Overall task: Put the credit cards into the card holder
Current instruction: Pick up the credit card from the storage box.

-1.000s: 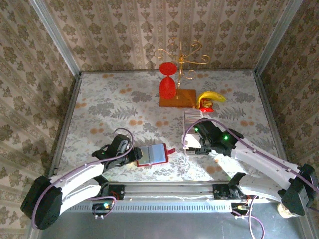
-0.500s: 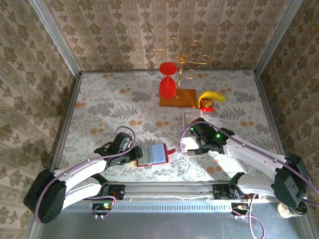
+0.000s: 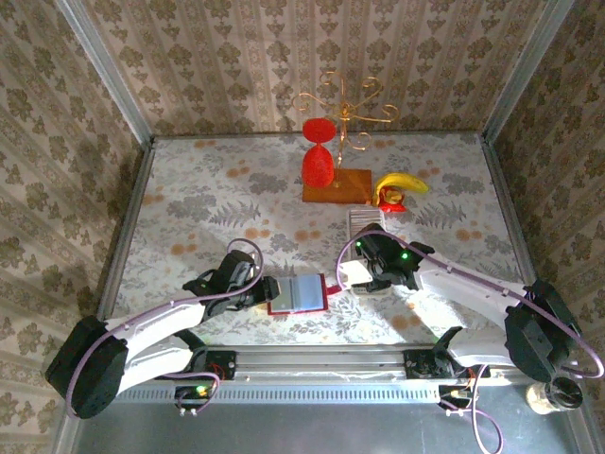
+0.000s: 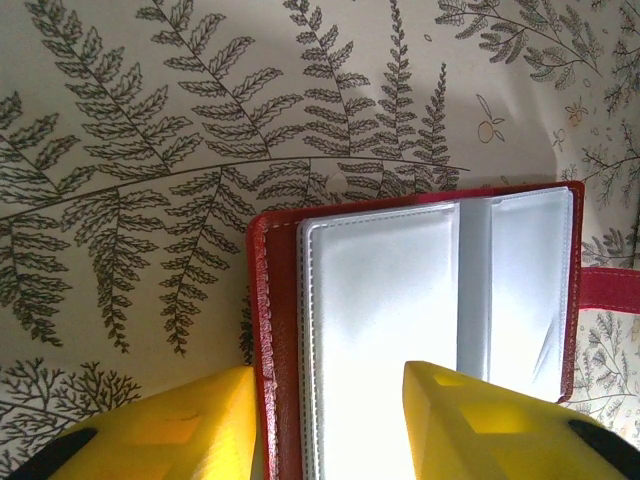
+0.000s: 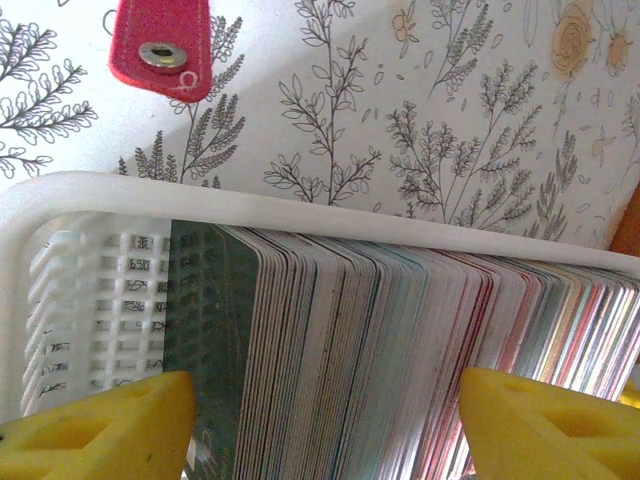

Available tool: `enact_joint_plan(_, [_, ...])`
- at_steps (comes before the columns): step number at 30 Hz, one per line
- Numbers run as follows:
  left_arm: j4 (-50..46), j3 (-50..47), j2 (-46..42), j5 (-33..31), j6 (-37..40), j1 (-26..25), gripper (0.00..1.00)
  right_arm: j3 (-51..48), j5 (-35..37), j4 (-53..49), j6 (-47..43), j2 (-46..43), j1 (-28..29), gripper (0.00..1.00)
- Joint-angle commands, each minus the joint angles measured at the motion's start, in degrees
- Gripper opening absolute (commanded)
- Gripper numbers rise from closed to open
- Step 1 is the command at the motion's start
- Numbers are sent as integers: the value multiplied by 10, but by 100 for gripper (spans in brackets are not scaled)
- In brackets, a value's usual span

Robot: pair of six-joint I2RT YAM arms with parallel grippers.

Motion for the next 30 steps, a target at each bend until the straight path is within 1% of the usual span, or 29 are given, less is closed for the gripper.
enact_joint_plan(1, [-4,15,0,-2,10,-2,42,-10,11,4,-16,5,-2,72])
enact_joint_plan(6, [-29,17,-13,-19,17,-3,42,-14,15,16,-15,18,-3,73])
enact_joint_plan(16, [-60,16,-47,-29,23,-2,42,-13,42,45,-34,42,-2,70])
enact_joint_plan(20, [-67,14,-57,-30,21,-2,42,-10,53,37,-42,31,-2,65])
enact_joint_plan(23, [-68,13,-60,-29,21,-2,41,-8,47,22,-41,18,-1,60])
enact_joint_plan(30, [-66,10,-63,-27,18,-2,39,-11,44,-5,-40,2,2,41])
